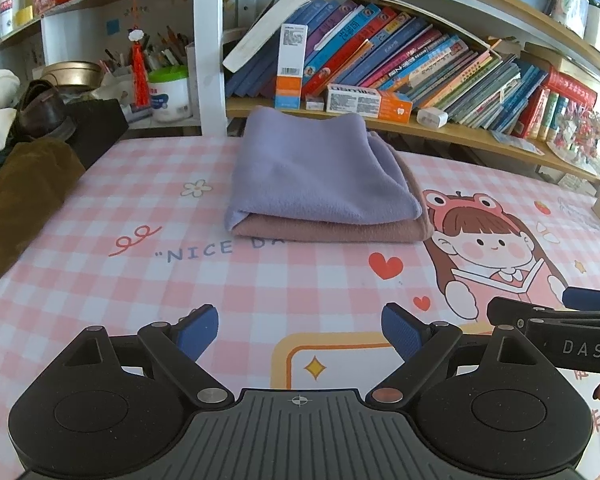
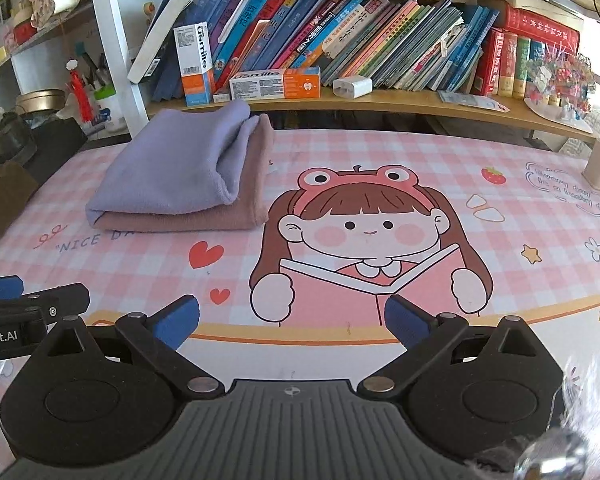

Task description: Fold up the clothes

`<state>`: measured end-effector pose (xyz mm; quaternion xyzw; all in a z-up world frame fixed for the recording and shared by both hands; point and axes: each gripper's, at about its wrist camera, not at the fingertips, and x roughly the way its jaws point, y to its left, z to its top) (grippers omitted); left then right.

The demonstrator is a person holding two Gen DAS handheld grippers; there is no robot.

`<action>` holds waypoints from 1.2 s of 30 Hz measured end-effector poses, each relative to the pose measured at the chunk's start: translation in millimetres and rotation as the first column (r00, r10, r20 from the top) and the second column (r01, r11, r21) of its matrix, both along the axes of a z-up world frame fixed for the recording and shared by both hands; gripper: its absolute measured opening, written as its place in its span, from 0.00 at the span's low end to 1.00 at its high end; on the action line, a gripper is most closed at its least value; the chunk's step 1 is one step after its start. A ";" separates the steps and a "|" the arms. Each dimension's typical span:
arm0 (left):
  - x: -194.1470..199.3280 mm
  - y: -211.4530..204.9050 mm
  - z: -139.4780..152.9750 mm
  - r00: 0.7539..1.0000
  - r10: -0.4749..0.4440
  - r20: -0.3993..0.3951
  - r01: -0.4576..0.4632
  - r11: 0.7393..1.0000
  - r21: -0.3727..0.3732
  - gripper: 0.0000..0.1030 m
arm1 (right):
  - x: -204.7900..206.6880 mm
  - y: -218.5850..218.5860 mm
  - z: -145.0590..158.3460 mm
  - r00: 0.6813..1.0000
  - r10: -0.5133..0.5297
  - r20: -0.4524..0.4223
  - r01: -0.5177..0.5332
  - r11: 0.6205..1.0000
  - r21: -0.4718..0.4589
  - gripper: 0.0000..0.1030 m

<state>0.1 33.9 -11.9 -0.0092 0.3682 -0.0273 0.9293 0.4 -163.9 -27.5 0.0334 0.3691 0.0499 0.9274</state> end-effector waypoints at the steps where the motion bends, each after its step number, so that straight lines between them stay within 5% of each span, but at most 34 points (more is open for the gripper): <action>1: 0.1 0.3 -0.1 1.000 0.000 0.000 0.000 1.000 -0.001 0.88 | 0.1 0.3 -0.1 1.000 0.000 -0.001 0.000 1.000 0.000 0.97; 36: 2.3 7.7 -0.7 0.999 0.012 -0.034 -0.013 1.000 -0.023 0.94 | 1.9 7.4 -4.0 1.000 0.011 -0.017 -0.011 1.000 -0.007 0.97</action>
